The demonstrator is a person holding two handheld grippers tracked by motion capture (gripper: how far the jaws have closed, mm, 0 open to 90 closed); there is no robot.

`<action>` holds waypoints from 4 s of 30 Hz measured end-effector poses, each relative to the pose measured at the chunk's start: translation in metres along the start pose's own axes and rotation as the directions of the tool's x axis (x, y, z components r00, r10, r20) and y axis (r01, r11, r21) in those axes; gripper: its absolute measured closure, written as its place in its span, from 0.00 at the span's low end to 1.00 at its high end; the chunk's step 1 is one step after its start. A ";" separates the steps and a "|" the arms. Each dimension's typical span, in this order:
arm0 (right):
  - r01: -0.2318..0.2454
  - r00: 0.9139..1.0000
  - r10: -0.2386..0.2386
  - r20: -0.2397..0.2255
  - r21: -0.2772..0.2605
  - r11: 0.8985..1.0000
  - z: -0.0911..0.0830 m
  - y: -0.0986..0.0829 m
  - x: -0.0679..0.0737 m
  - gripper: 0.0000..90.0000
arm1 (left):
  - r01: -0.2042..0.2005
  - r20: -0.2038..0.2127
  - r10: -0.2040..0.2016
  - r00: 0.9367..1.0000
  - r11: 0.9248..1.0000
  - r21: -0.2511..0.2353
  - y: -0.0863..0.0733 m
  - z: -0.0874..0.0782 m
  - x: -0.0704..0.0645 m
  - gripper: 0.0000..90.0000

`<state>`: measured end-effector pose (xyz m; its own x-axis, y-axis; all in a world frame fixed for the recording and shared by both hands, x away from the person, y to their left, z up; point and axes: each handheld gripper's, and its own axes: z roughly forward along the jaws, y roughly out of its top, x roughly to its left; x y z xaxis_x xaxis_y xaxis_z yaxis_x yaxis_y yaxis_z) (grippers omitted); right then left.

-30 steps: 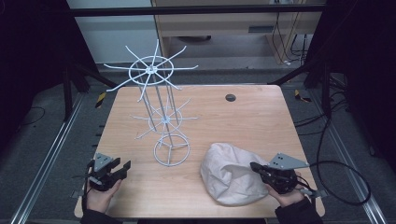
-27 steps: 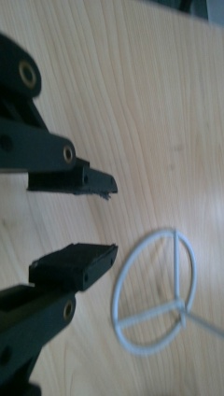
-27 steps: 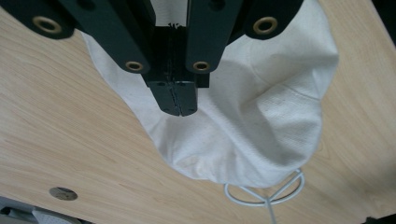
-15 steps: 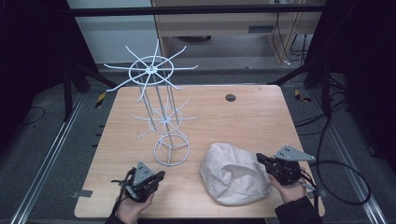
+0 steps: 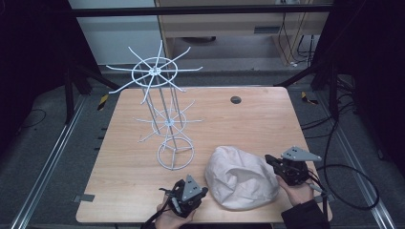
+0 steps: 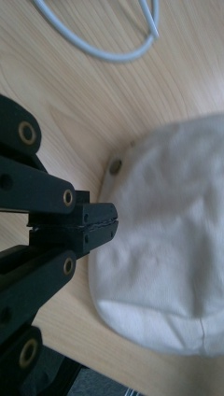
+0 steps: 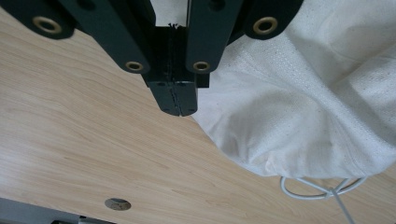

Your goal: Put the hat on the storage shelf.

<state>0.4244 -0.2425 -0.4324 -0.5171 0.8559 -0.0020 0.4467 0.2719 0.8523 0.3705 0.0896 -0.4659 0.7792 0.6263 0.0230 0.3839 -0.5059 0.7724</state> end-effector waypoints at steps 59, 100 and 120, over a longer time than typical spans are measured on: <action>0.169 0.983 -0.163 -0.086 0.073 0.983 -0.020 0.059 0.017 0.60 | 0.161 -0.259 -0.189 0.947 0.979 -0.125 -0.042 -0.084 0.109 0.48; 0.303 0.951 -0.245 -0.191 0.403 0.863 0.060 0.051 0.039 0.96 | 0.262 -0.455 -0.278 0.846 0.960 -0.099 -0.094 -0.103 0.171 0.51; 0.193 0.977 -0.179 -0.118 0.123 0.974 0.013 0.066 0.032 0.98 | 0.286 -0.469 -0.305 0.829 0.952 -0.114 -0.096 -0.105 0.176 0.51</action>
<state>0.4468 -0.1916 -0.3830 -0.6714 0.7354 -0.0922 0.4247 0.4837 0.7653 0.4187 0.3106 -0.4696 0.2965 0.9516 0.0810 0.5317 -0.2349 0.8137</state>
